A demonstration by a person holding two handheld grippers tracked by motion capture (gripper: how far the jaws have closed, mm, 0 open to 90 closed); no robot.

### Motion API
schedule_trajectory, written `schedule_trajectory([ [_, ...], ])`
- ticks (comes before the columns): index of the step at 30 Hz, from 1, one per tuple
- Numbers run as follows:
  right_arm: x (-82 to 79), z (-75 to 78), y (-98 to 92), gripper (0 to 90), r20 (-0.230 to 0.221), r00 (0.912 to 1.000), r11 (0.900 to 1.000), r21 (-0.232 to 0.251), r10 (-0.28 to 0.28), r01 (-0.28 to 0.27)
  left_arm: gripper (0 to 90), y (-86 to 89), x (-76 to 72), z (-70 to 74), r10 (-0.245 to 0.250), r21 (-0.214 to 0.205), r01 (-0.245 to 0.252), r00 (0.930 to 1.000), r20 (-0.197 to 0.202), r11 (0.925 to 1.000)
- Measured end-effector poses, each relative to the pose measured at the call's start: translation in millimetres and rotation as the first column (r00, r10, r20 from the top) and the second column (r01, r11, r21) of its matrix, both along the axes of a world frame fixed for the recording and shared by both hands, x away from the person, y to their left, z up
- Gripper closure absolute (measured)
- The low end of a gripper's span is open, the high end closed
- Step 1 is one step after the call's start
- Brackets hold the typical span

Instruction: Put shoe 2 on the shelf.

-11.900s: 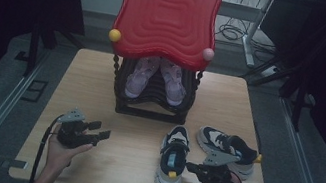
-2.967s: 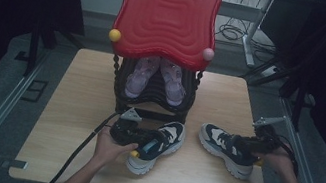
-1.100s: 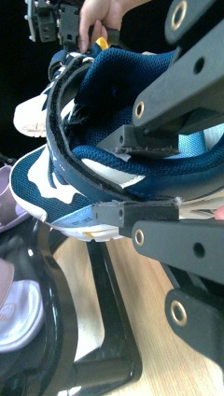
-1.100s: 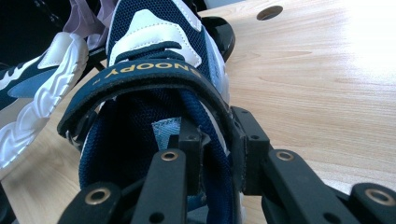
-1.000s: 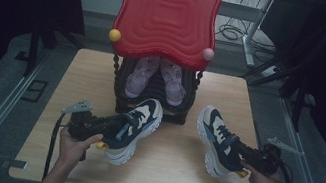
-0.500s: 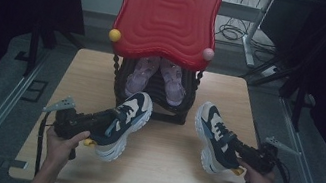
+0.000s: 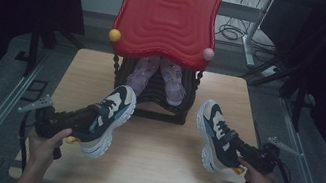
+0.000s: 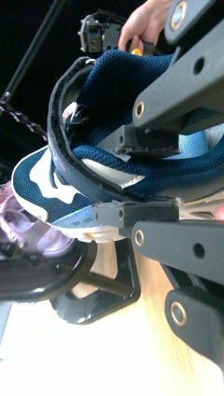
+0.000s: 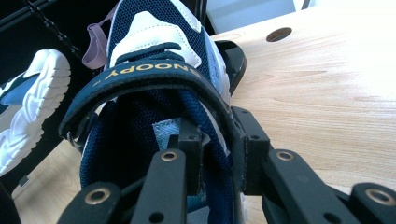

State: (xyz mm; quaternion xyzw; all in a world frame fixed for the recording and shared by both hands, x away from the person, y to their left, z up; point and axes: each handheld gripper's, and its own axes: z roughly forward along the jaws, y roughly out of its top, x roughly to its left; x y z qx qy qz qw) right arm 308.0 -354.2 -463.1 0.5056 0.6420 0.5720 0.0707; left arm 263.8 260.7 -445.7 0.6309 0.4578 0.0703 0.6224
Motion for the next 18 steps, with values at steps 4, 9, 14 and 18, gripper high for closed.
schedule_trajectory([
  [4, 0.5, 1.0, -0.7, 76.2, 0.004, 0.9999, 0.9998, 0.011, -0.015, 0.015, 72.3, 10.4, -2.3, 0.1, 0.018, -0.022, -0.017, 0.9998, 0.005, 0.9996],
  [9, 1.6, 2.1, -2.7, 76.2, 0.011, 0.9995, 0.9993, 0.025, -0.028, 0.028, 72.2, 22.8, -5.2, 0.6, 0.05, -0.027, -0.049, 0.9987, 0.013, 0.9984],
  [14, 2.5, 4.0, -3.1, 76.1, 0.012, 0.9991, 0.9984, 0.04, -0.04, 0.04, 72.2, 34.6, -6.2, 0.7, 0.081, -0.041, -0.08, 0.9966, 0.018, 0.996],
  [18, 4.9, 5.6, -3.4, 76.2, 0.014, 0.9987, 0.9982, 0.036, -0.049, 0.049, 72.2, 45.4, -4.6, 3.2, 0.101, -0.058, -0.099, 0.9946, 0.025, 0.9933],
])
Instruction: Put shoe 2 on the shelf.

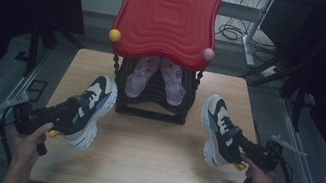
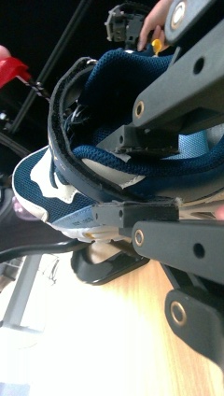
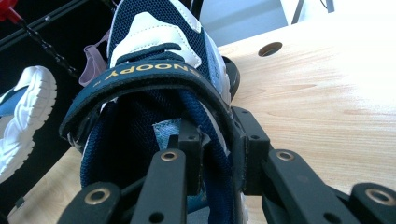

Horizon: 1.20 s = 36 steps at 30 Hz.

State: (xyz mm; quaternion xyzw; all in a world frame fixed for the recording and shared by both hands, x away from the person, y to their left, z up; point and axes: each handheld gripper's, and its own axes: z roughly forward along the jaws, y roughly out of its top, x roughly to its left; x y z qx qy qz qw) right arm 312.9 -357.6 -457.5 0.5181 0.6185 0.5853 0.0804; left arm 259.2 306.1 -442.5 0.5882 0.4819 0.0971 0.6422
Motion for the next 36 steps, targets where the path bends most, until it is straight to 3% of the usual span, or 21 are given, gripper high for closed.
schedule_trajectory([
  [7, 5.0, 9.0, 1.6, 76.1, 0.014, 0.9999, 1.0, 0.0, -0.003, 0.003, 72.3, 13.0, 3.7, 10.4, 0.029, -0.012, -0.029, 0.9993, 0.026, 0.9995],
  [24, 13.4, 29.3, -1.2, 76.3, 0.047, 0.9982, 0.999, 0.025, -0.037, 0.036, 72.3, 22.2, 15.3, 29.3, 0.062, -0.042, -0.059, 0.9955, 0.072, 0.9974],
  [36, 25.4, 58.3, 8.9, 76.3, 0.081, 0.9956, 0.9981, 0.045, -0.046, 0.043, 72.3, 24.5, 25.9, 41.7, 0.067, -0.069, -0.061, 0.993, 0.097, 0.9958],
])
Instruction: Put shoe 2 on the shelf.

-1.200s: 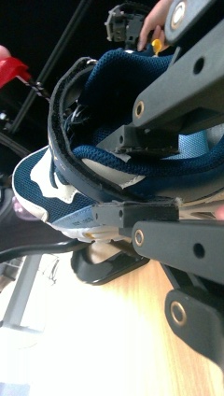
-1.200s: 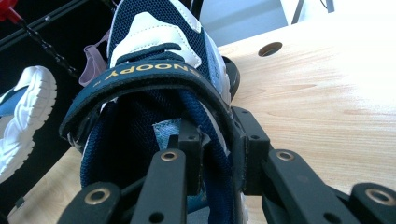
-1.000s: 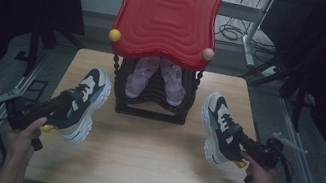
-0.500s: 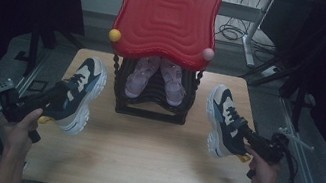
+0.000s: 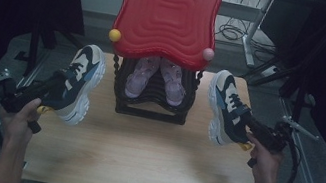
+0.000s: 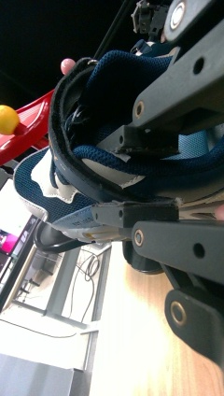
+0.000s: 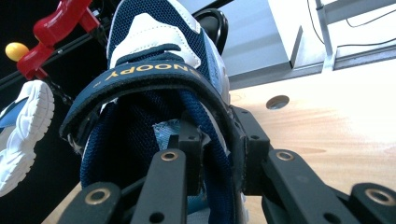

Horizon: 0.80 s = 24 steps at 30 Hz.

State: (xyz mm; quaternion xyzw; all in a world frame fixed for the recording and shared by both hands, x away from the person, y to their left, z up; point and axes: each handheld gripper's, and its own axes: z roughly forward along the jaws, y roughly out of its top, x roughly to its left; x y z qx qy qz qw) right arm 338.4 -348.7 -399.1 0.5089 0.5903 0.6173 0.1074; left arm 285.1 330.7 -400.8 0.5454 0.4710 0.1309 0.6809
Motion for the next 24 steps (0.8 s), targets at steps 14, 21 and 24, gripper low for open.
schedule_trajectory([
  [14, 20.1, 31.0, 5.4, 76.2, 0.031, 0.9992, 0.9994, 0.021, -0.026, 0.026, 72.3, 0.8, 16.5, 21.6, 0.03, 0.006, -0.03, 0.9991, 0.03, 0.9995],
  [21, 25.3, 45.2, 6.8, 76.2, 0.04, 0.9988, 0.999, 0.036, -0.029, 0.028, 72.3, 2.5, 21.6, 31.3, 0.049, -0.018, -0.048, 0.9978, 0.044, 0.9987],
  [24, 27.2, 51.9, 8.1, 76.2, 0.044, 0.9985, 0.9989, 0.037, -0.031, 0.029, 72.3, 2.8, 25.5, 38.1, 0.052, -0.024, -0.051, 0.9971, 0.055, 0.9984],
])
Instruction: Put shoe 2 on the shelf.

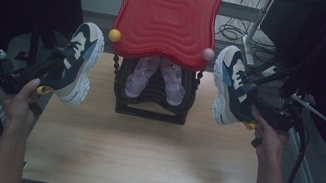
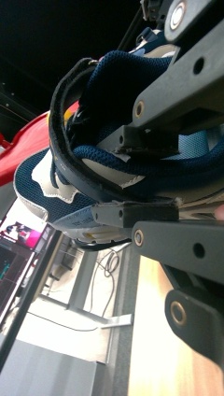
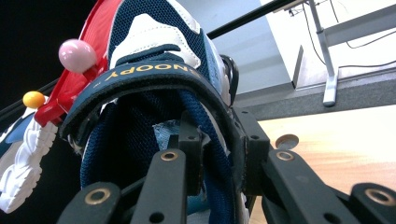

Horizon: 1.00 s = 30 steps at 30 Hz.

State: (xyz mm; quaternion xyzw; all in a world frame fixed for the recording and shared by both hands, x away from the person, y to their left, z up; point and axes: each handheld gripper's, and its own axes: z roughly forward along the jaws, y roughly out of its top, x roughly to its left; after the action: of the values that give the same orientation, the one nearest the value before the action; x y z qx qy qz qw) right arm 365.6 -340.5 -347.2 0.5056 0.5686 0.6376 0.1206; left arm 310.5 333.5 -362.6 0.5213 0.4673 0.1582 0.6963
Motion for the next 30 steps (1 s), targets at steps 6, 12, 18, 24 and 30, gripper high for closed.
schedule_trajectory([
  [6, 6.7, 10.8, 1.2, 76.2, 0.01, 0.9999, 1.0, -0.004, -0.006, 0.006, 72.3, -2.2, 8.6, 13.9, 0.0, -0.007, 0.0, 0.9998, 0.022, 1.0],
  [12, 13.8, 22.8, 1.4, 76.2, 0.018, 0.9998, 1.0, 0.004, -0.006, 0.006, 72.3, -6.0, 15.6, 27.3, -0.004, -0.004, 0.005, 0.9993, 0.037, 1.0],
  [18, 20.0, 38.4, 1.8, 76.2, 0.017, 0.9998, 0.9999, 0.004, -0.012, 0.012, 72.3, -8.0, 23.6, 38.8, -0.015, -0.013, 0.016, 0.9986, 0.051, 0.9998],
  [24, 26.8, 53.6, 2.2, 76.2, 0.024, 0.9992, 0.9995, 0.002, -0.031, 0.031, 72.3, -9.8, 33.2, 49.8, -0.01, -0.01, 0.01, 0.9982, 0.059, 0.9999],
  [30, 33.3, 66.1, 5.7, 76.2, 0.035, 0.9988, 0.9995, 0.002, -0.033, 0.033, 72.3, -9.1, 40.8, 63.0, -0.002, -0.018, 0.003, 0.9976, 0.069, 0.9998],
])
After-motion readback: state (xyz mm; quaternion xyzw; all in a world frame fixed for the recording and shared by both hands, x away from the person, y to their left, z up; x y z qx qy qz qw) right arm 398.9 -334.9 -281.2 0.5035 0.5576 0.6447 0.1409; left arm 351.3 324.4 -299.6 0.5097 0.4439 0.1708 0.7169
